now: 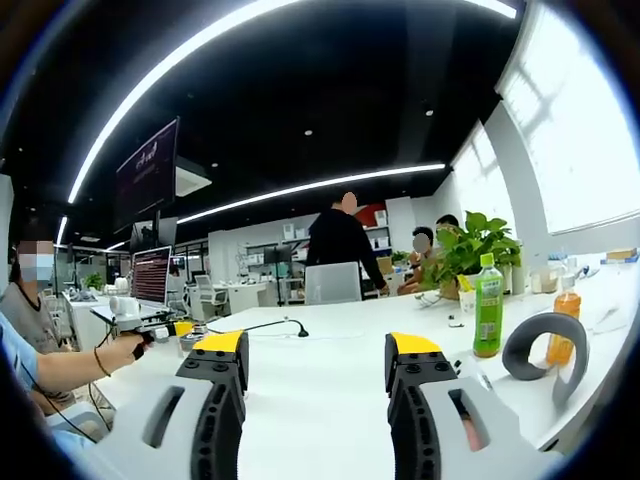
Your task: Rotate the seasoning bottle until the label or dispensing opening points toward the visible target arrow and the bottle remains upright within the marked orientation range
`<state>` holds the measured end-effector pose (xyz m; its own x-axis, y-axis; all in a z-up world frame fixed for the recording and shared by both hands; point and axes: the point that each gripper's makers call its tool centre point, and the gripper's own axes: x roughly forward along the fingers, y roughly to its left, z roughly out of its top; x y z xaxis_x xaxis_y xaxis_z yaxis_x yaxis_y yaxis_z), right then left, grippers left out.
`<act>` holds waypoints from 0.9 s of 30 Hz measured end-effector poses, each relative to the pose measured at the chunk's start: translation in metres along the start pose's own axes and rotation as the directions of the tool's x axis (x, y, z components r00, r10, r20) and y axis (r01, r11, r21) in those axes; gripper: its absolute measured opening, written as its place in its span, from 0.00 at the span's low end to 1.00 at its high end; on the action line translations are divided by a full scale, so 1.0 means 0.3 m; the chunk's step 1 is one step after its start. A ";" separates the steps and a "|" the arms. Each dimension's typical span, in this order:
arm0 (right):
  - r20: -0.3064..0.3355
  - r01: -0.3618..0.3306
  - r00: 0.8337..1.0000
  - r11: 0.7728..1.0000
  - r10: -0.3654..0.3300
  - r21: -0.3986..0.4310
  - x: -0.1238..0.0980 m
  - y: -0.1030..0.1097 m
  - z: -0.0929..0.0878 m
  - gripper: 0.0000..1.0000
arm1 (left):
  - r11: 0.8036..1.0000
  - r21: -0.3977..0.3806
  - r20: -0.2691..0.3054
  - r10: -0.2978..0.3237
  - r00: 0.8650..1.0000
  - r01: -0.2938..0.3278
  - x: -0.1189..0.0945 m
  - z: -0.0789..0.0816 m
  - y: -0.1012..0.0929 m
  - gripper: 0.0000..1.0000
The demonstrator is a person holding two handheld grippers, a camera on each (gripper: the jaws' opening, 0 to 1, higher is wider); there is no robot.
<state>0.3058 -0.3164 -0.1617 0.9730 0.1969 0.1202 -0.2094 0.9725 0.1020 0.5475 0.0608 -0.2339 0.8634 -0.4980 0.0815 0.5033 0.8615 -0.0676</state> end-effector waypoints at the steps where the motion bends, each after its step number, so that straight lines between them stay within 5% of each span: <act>1: -0.004 -0.003 1.000 1.000 0.003 0.000 0.003 0.004 -0.004 0.56 | 1.000 0.002 0.001 -0.004 1.000 0.004 -0.011 -0.003 -0.011 0.35; 27: -0.012 -0.019 1.000 1.000 0.019 -0.003 0.009 0.013 -0.011 0.55 | 0.999 0.039 -0.031 0.018 0.999 -0.016 -0.110 -0.140 -0.093 0.35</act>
<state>0.3078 -0.3117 -0.1644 0.9699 0.2168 0.1106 -0.2276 0.9689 0.0969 0.5064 0.0490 -0.2765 0.8728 -0.4855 0.0497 0.4872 0.8728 -0.0300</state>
